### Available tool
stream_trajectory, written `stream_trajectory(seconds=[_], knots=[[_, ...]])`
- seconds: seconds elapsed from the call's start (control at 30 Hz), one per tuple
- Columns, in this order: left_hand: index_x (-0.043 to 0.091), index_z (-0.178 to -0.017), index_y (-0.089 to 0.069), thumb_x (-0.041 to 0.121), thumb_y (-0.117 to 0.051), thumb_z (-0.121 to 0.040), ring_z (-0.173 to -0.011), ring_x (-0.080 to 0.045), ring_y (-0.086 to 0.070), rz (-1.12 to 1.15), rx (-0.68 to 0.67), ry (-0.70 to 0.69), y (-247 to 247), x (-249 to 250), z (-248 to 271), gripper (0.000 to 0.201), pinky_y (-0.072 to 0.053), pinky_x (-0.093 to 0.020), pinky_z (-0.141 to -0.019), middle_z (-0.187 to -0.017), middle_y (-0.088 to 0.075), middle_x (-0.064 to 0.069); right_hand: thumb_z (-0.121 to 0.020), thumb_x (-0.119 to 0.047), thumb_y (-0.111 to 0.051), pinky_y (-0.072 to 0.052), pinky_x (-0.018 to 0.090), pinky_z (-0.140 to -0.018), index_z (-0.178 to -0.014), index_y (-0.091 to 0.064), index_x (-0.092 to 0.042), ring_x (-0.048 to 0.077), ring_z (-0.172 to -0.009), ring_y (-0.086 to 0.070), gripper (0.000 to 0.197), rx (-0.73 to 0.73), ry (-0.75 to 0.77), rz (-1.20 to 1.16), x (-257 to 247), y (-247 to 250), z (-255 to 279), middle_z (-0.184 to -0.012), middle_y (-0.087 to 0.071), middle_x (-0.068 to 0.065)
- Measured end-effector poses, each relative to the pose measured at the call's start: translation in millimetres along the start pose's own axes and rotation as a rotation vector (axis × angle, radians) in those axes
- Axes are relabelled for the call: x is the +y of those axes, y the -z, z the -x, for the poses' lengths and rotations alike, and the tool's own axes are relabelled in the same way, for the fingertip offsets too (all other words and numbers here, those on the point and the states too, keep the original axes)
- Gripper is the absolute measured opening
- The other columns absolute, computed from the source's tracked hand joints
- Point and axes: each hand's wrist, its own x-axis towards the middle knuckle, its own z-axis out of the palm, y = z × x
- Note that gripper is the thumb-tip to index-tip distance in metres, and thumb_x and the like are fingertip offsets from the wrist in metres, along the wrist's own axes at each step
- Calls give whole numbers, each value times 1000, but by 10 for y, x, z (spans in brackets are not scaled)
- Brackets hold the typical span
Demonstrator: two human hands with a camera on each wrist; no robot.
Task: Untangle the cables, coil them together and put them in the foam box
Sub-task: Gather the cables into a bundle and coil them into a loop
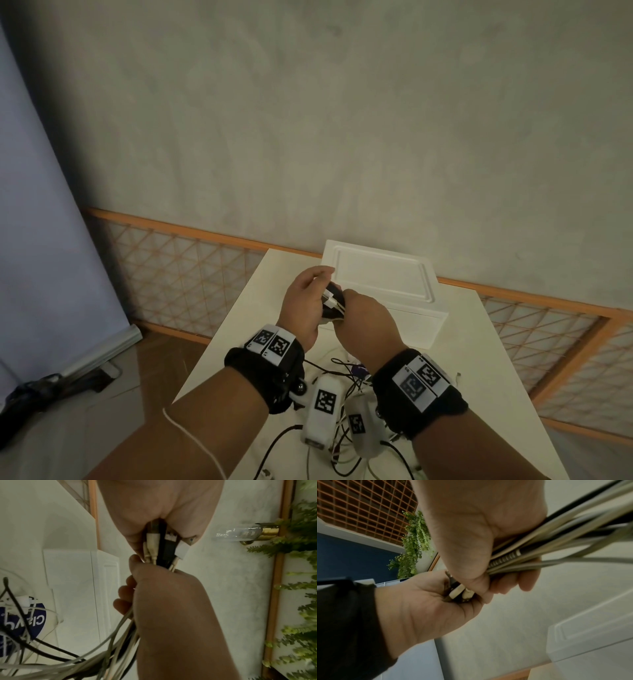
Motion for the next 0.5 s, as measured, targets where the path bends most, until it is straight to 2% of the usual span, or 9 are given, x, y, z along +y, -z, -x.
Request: stream_trajectory(seconds=[0.13, 0.2, 0.33, 0.43, 0.5], knots=[[14, -80, -72, 35, -47, -98, -78, -22, -61, -39, -29, -16, -22, -2, 47, 37, -49, -28, -59, -86, -67, -8, -86, -18, -48, -49, 30, -68, -101, -57, -14, 21, -81, -62, 18, -2, -63, -14, -23, 25, -26, -91, -66, 2], [15, -76, -72, 41, -46, -97, -78, -23, -59, -43, -39, -17, -33, -5, 68, 42, -48, -28, -60, -87, -66, -11, -85, -18, -48, -50, 30, -68, -100, -58, -15, 22, -81, -62, 18, -13, -93, -20, -28, 38, -40, -91, -66, 2], [19, -67, -70, 29, -55, -93, -77, -21, -60, -118, 36, -44, -56, -46, 82, 32, -47, -31, -64, -84, -68, -6, -85, -16, -50, -46, 28, -66, -106, -58, -13, 22, -85, -62, 22, -35, -90, -13, -37, 46, -23, -95, -66, 3], [16, -67, -67, 26, -54, -94, -70, -19, -60, -137, 79, -51, -71, -60, 78, 31, -47, -30, -61, -76, -67, -3, -87, -18, -51, -47, 28, -68, -109, -58, -14, 22, -87, -63, 24, -23, -64, -15, -49, 32, -4, -96, -66, 2], [15, -69, -67, 26, -53, -95, -71, -19, -60, -151, 98, -61, -71, -70, 65, 31, -48, -30, -60, -77, -67, -3, -87, -20, -51, -48, 28, -69, -110, -58, -15, 21, -87, -63, 24, -15, -59, -21, -50, 29, -9, -96, -66, 1]])
